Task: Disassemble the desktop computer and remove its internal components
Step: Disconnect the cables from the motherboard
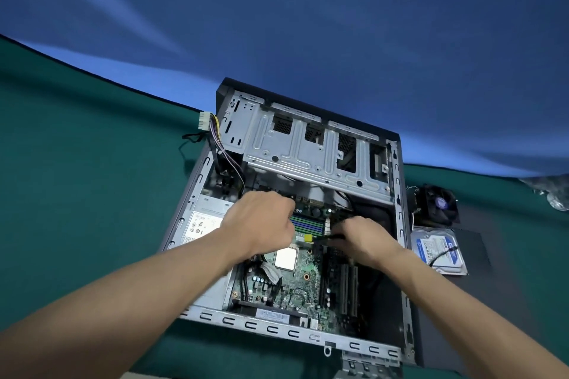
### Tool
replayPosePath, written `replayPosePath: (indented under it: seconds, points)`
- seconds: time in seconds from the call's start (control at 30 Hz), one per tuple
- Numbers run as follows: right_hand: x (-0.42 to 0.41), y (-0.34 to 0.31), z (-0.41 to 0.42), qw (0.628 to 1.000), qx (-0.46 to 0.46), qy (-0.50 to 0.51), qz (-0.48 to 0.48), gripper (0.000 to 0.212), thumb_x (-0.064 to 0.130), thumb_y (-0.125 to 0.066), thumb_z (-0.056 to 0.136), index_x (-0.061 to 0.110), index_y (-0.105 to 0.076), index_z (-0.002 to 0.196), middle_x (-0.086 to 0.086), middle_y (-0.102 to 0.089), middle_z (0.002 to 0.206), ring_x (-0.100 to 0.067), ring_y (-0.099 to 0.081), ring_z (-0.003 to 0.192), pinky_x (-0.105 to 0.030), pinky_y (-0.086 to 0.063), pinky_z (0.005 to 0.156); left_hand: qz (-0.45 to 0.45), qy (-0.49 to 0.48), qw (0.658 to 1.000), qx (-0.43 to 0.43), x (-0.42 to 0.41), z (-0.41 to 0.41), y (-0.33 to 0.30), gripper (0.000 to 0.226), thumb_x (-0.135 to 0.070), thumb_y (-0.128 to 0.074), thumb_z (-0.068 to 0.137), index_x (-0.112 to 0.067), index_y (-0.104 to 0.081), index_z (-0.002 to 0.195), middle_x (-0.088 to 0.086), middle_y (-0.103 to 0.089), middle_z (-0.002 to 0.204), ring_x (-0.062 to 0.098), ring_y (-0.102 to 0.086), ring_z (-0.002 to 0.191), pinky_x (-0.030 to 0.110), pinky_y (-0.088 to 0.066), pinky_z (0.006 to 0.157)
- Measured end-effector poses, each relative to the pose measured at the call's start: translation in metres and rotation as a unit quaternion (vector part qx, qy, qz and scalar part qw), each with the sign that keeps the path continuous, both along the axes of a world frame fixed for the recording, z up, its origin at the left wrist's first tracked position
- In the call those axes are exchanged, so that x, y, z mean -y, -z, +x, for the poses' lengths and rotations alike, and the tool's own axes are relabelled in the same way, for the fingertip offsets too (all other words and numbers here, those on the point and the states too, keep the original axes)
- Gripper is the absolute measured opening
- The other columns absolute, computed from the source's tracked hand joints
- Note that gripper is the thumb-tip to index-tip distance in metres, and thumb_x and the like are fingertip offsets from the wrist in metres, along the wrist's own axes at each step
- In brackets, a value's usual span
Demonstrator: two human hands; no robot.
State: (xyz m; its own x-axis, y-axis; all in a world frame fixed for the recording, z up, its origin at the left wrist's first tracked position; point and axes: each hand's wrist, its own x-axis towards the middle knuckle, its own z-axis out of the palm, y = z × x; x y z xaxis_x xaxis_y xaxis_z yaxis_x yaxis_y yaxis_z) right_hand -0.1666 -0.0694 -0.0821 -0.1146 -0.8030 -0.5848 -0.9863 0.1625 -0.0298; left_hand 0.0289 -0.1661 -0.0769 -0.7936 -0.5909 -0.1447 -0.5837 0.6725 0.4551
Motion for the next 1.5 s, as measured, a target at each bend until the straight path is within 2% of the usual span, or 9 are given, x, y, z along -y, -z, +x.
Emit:
replayPosePath:
  seconds: [0.1, 0.2, 0.3, 0.5, 0.6, 0.77, 1.13, 1.3, 1.5]
  points:
    - [-0.001, -0.017, 0.004, 0.972, 0.163, 0.140, -0.096, 0.025, 0.039, -0.056, 0.093, 0.024, -0.058, 0.073, 0.007, -0.062, 0.068, -0.012, -0.060, 0.064, -0.027, -0.046, 0.058, 0.039, -0.116, 0.987, -0.100, 0.002, 0.001, -0.001, 0.009, -0.013, -0.050, 0.080, -0.019, -0.049, 0.086, -0.006, -0.056, 0.070, 0.012, -0.057, 0.063, 0.028, -0.051, 0.061]
    - [0.002, -0.033, 0.006, 0.872, 0.334, 0.308, -0.181, 0.021, 0.021, -0.050, 0.097, 0.019, -0.063, 0.080, -0.002, -0.068, 0.076, -0.020, -0.067, 0.069, -0.037, -0.055, 0.065, 0.043, -0.163, 0.973, -0.160, 0.002, 0.003, -0.003, 0.025, -0.010, -0.054, 0.079, -0.021, -0.038, 0.095, -0.006, -0.050, 0.077, 0.011, -0.054, 0.064, 0.030, -0.048, 0.058]
    - [0.012, -0.049, 0.005, 0.816, 0.356, 0.368, -0.270, 0.027, 0.017, -0.043, 0.099, 0.014, -0.063, 0.082, -0.002, -0.070, 0.080, -0.019, -0.069, 0.066, -0.029, -0.055, 0.057, 0.027, -0.161, 0.975, -0.153, 0.002, 0.003, -0.005, 0.039, -0.013, -0.055, 0.079, -0.020, -0.038, 0.113, -0.007, -0.049, 0.090, 0.009, -0.054, 0.064, 0.032, -0.048, 0.060]
    - [0.032, -0.055, 0.004, 0.883, 0.074, 0.332, -0.324, 0.037, 0.024, -0.041, 0.099, 0.010, -0.061, 0.070, -0.003, -0.063, 0.060, -0.022, -0.063, 0.056, -0.027, -0.047, 0.052, 0.026, -0.145, 0.981, -0.128, 0.001, 0.003, -0.007, 0.046, -0.016, -0.053, 0.079, -0.020, -0.039, 0.123, -0.009, -0.048, 0.098, 0.004, -0.051, 0.062, 0.028, -0.040, 0.059]
    - [0.044, -0.058, 0.007, 0.899, -0.007, 0.326, -0.294, 0.036, 0.017, -0.043, 0.096, 0.009, -0.063, 0.068, -0.003, -0.062, 0.059, -0.015, -0.055, 0.049, -0.018, -0.032, 0.041, 0.025, -0.132, 0.983, -0.122, 0.000, 0.003, -0.009, 0.039, -0.016, -0.051, 0.080, -0.019, -0.042, 0.117, -0.007, -0.049, 0.095, 0.010, -0.052, 0.066, 0.029, -0.040, 0.059]
    - [0.065, -0.065, 0.013, 0.918, -0.093, 0.322, -0.211, 0.026, 0.005, -0.061, 0.078, 0.006, -0.051, 0.054, -0.006, -0.054, 0.055, -0.018, -0.042, 0.043, -0.021, -0.033, 0.043, 0.022, -0.116, 0.986, -0.116, 0.001, 0.003, -0.010, 0.031, -0.017, -0.050, 0.080, -0.017, -0.047, 0.111, -0.005, -0.051, 0.090, 0.016, -0.054, 0.070, 0.030, -0.040, 0.064]
    - [0.070, -0.059, 0.019, 0.947, -0.184, 0.194, -0.176, 0.033, 0.024, -0.053, 0.091, 0.009, -0.054, 0.063, -0.001, -0.052, 0.055, -0.016, -0.041, 0.044, -0.022, -0.025, 0.043, 0.014, -0.093, 0.991, -0.092, 0.004, 0.000, -0.002, 0.021, -0.023, -0.046, 0.079, -0.019, -0.053, 0.098, -0.005, -0.056, 0.089, 0.020, -0.057, 0.074, 0.031, -0.043, 0.068]
    - [0.075, -0.047, 0.018, 0.937, -0.092, 0.257, -0.216, 0.033, 0.028, -0.045, 0.098, 0.012, -0.069, 0.082, 0.002, -0.055, 0.061, -0.011, -0.045, 0.049, -0.019, -0.028, 0.044, 0.015, -0.085, 0.993, -0.074, 0.005, 0.000, -0.002, 0.016, -0.022, -0.044, 0.077, -0.018, -0.054, 0.089, -0.004, -0.056, 0.085, 0.020, -0.055, 0.071, 0.032, -0.043, 0.067]
    - [0.050, -0.049, 0.021, 0.920, -0.023, 0.260, -0.292, 0.037, 0.045, -0.037, 0.099, 0.015, -0.058, 0.101, -0.001, -0.053, 0.101, -0.017, -0.048, 0.079, -0.028, -0.033, 0.066, 0.013, -0.068, 0.996, -0.052, 0.006, -0.001, -0.001, 0.013, -0.022, -0.044, 0.075, -0.019, -0.056, 0.079, -0.004, -0.058, 0.077, 0.020, -0.056, 0.068, 0.031, -0.044, 0.066]
